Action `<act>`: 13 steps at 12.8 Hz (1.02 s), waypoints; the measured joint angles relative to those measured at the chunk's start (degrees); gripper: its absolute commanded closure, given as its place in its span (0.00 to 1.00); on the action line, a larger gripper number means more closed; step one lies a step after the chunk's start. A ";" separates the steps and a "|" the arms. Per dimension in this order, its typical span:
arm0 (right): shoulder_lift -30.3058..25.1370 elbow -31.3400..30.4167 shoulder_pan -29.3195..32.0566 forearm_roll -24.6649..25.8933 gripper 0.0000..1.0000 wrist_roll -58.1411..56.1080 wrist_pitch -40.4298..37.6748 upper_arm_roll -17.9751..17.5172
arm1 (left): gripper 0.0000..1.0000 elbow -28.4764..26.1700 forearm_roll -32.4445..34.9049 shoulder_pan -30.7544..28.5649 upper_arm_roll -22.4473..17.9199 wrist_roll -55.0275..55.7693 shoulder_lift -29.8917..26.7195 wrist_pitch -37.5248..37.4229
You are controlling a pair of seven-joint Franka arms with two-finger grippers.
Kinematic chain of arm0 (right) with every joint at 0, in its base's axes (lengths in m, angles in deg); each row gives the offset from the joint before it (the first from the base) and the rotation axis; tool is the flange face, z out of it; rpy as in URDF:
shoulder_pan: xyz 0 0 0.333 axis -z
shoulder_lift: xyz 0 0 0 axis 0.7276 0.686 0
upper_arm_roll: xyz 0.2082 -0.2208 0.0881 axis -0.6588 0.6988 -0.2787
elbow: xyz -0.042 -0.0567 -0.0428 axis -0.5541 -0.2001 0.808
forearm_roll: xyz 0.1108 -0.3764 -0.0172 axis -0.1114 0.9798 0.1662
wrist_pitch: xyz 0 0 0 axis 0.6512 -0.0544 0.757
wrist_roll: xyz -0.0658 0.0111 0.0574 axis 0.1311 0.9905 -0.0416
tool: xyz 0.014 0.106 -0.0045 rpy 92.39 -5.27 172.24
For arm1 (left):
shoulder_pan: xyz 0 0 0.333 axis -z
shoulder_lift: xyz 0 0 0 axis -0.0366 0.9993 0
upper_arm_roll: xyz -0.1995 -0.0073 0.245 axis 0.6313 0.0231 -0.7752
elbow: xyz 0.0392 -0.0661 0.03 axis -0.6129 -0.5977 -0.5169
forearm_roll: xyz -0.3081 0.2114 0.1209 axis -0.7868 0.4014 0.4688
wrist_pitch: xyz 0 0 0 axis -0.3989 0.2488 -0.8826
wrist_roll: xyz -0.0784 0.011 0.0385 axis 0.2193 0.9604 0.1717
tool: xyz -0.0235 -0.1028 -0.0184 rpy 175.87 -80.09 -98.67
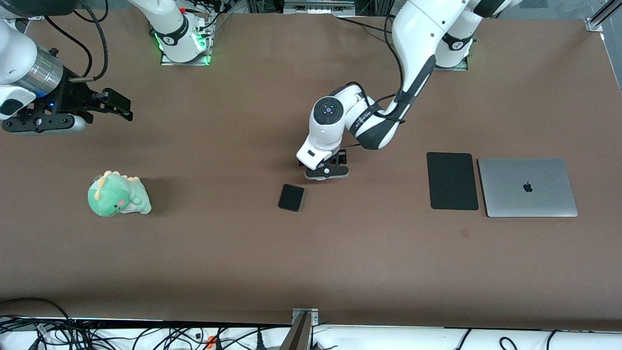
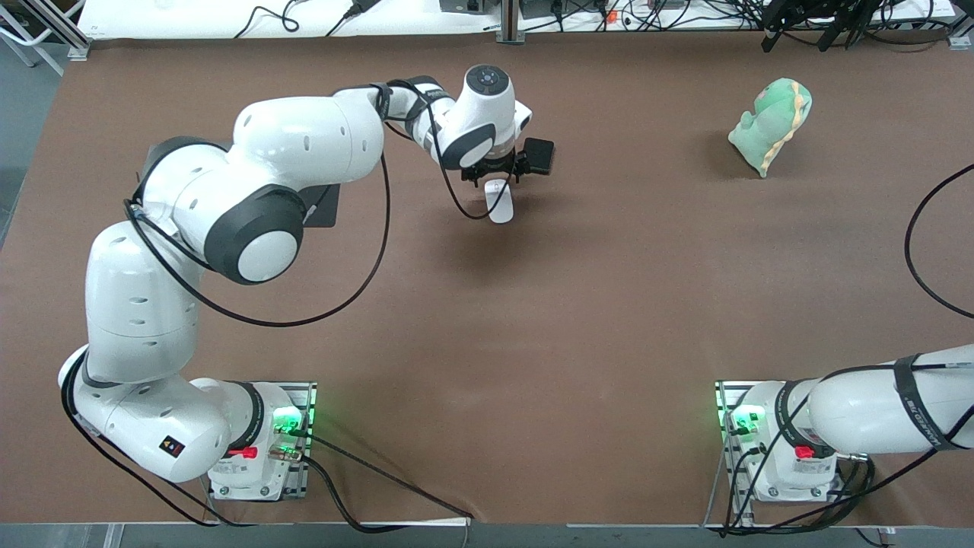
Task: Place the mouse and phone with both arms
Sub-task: 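Lower the left gripper and grasp the white mouse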
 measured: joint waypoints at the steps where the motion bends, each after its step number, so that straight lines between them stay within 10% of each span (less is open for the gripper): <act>1: 0.01 0.00 0.00 0.00 0.00 0.00 0.00 0.00 | 0.00 0.00 0.06 0.44 -0.05 0.27 0.92 0.82; 3: 0.05 0.00 0.00 0.00 0.00 -0.01 0.00 0.00 | 0.00 0.00 0.15 0.65 -0.12 0.52 1.95 1.51; 4: 0.06 0.00 0.00 0.00 0.00 -0.01 0.00 0.00 | 0.43 -0.03 0.17 0.65 -0.25 0.52 2.03 1.51; 6: 0.06 0.00 0.00 -0.01 0.00 -0.01 0.00 0.00 | 0.83 -0.16 0.30 0.67 -0.30 0.52 2.06 1.48; 13: 0.10 0.00 -0.08 -0.19 0.00 0.00 0.02 -0.32 | 0.88 3.71 0.58 -1.88 -1.15 -1.36 -1.66 -12.40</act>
